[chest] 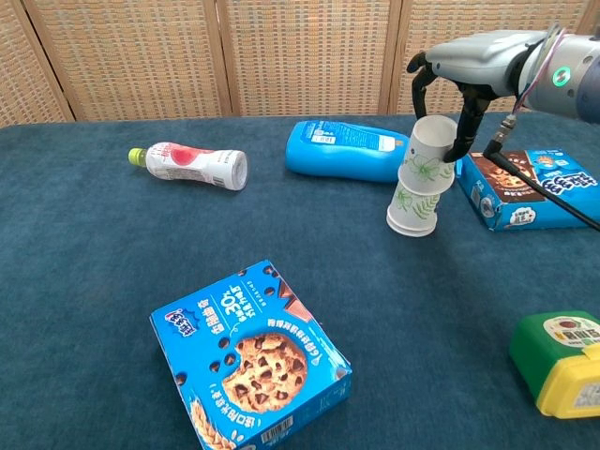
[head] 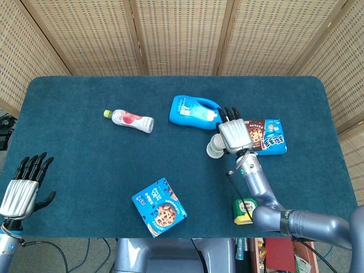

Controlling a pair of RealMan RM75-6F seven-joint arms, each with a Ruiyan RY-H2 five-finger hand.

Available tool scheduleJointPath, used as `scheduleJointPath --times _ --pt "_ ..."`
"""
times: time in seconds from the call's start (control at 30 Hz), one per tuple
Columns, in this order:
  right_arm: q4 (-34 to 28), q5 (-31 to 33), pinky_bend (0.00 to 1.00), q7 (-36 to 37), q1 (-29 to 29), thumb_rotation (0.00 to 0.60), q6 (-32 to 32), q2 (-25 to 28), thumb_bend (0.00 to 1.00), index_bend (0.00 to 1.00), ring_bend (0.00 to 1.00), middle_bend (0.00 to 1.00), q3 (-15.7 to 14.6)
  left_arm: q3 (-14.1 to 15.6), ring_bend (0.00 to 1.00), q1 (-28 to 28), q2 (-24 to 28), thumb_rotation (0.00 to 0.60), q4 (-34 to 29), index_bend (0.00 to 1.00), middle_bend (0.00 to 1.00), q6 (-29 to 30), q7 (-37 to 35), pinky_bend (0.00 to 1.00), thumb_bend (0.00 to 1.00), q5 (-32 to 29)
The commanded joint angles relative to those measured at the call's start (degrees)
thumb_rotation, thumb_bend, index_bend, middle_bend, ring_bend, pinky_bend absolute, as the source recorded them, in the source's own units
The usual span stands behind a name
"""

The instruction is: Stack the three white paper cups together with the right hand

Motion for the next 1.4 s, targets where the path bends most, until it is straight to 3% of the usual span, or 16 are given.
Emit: scheduleJointPath --times 0.03,0.13,0.27,0.4,0.6,0.73,0.93,1.07,1.2,1.4 --pt "0.5 0.0 0.12 0.1 0.1 0.6 -0.1 -0.2 0.13 0.49 0.0 0.12 0.0 0.1 0.0 0.0 0.0 0.6 0.0 0.0 0.0 -0.1 0.1 0.0 0.29 0.0" --pt "0.8 0.9 0.12 0.5 0.2 0.6 -0.9 -0.3 0.13 0.46 0.0 0.11 0.1 0.1 0.0 -0.1 -0.1 0.6 0.0 0.0 0.0 -0.2 0.1 0.0 0.29 0.0" --pt "1.3 2.3 0.12 0.3 0.2 0.6 -1.8 -0.1 0.13 0.31 0.0 0.05 -0.2 0.1 0.0 0.0 0.0 0.6 -0.1 0.0 0.0 0.0 0.1 0.0 0.29 0.2" --pt "1.0 3.2 0.12 -0.1 0.2 0.6 -1.9 0.2 0.13 0.22 0.0 0.01 -0.5 0.1 0.0 0.0 -0.1 0.6 0.0 0.0 0.0 -0.1 0.1 0.0 0.29 0.1" --pt "-0.4 3.6 0.12 -0.4 0.1 0.6 -1.2 1.2 0.12 0.18 0.0 0.0 -0.6 -0.1 0.0 0.0 0.0 0.6 -0.1 0.0 0.0 0.1 -0.1 0.0 0.29 0.0" --pt "-4.3 0.6 0.12 1.1 -2.0 0.6 1.4 3.9 0.12 0.18 0.0 0.0 -1.6 -0.1 0.0 0.0 0.0 0.6 0.1 0.0 0.0 0.0 -0.3 0.0 0.29 -0.2" --pt "-12.6 -11.6 0.07 7.2 -10.1 0.6 8.1 10.2 0.12 0.18 0.0 0.0 -6.9 -0.2 0.0 0.0 -0.1 0.6 0.2 0.0 0.0 -0.2 -0.7 0.0 0.29 -0.6" --pt "-15.1 -21.1 0.01 11.9 -16.9 0.6 12.6 12.9 0.12 0.12 0.0 0.0 -12.7 -0.3 0.0 0.0 -0.3 0.6 0.4 0.0 0.0 0.0 -0.9 0.0 0.29 -0.6" --pt "-14.3 -28.6 0.0 15.3 -22.6 0.6 15.9 13.4 0.08 0.01 0.0 0.0 -17.8 -0.4 0.0 0.1 -0.9 0.6 0.7 0.0 0.0 0.4 -0.7 0.0 0.29 -0.5" --pt "-10.5 -35.1 0.0 20.1 -30.3 0.6 20.8 11.9 0.06 0.0 0.0 0.0 -21.9 -0.5 0.0 0.1 -1.4 0.6 1.1 0.0 0.0 0.2 0.1 0.0 0.29 -0.8"
